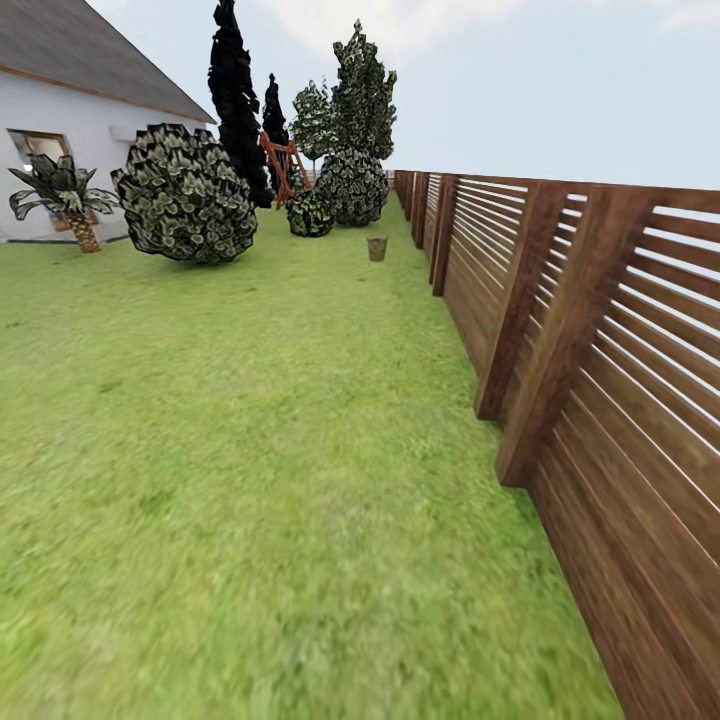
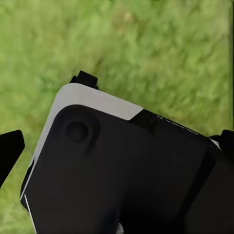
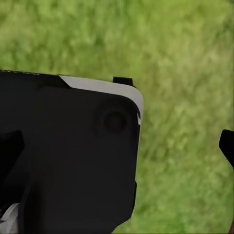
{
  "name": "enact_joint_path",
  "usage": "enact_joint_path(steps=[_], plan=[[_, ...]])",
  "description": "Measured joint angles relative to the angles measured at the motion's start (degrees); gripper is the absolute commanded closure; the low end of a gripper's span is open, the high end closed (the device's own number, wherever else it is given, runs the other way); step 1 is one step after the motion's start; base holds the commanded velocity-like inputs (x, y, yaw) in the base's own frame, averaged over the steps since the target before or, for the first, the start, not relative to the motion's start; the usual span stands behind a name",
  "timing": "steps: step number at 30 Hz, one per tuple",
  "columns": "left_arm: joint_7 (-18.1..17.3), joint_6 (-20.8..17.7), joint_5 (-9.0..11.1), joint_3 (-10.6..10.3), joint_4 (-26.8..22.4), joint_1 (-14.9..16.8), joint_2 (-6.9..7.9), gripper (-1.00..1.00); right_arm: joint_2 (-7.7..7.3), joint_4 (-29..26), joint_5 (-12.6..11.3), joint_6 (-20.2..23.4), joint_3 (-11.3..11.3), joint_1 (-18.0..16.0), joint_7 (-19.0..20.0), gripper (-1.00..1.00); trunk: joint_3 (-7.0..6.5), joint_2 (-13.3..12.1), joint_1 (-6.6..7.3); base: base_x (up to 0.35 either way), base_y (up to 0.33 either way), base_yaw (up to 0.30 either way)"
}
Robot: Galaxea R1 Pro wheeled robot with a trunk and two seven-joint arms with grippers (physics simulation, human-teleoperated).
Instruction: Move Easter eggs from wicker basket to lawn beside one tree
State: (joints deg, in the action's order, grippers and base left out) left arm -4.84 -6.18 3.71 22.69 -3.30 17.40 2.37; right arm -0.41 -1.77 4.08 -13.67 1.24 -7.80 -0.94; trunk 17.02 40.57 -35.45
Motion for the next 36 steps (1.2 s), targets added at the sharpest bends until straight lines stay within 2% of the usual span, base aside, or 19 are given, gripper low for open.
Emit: enact_joint_path(steps=[6, 12, 18, 24, 36], plan=[[0.08, 0.33, 0.05, 0.05, 1.83, 0.0, 0.13, -1.0, -0.37, 0.0, -0.03, 0.06, -0.09, 0.01, -0.07, -1.0, 0.0, 0.0, 0.0, 0.333, 0.0, 0.0], [0.16, 0.44, -0.01, 0.07, 1.83, 0.0, 0.21, -1.0, -0.6, -0.03, 0.13, -0.12, -0.02, -0.01, -0.2, -1.0, 0.0, 0.0, 0.0, 0.333, 0.0, 0.0], [0.18, 0.46, -0.01, 0.08, 1.69, 0.0, 0.22, -1.0, -0.09, 0.05, -0.11, -0.05, -0.01, -0.01, -0.2, -1.0, 0.0, 0.0, 0.0, 0.333, 0.0, 0.0], [0.18, 0.46, -0.01, 0.08, 1.55, 0.0, 0.25, -1.0, -0.52, 0.04, -0.03, -0.12, -0.01, -0.01, -0.2, -1.0, 0.0, 0.0, 0.0, 0.333, 0.0, 0.0], [0.18, 0.45, -0.01, 0.13, 1.45, 0.0, 0.27, -1.0, -0.48, 0.01, -0.07, -0.12, -0.01, 0.01, -0.2, -1.0, 0.0, 0.0, 0.0, 0.333, 0.0, 0.0]])
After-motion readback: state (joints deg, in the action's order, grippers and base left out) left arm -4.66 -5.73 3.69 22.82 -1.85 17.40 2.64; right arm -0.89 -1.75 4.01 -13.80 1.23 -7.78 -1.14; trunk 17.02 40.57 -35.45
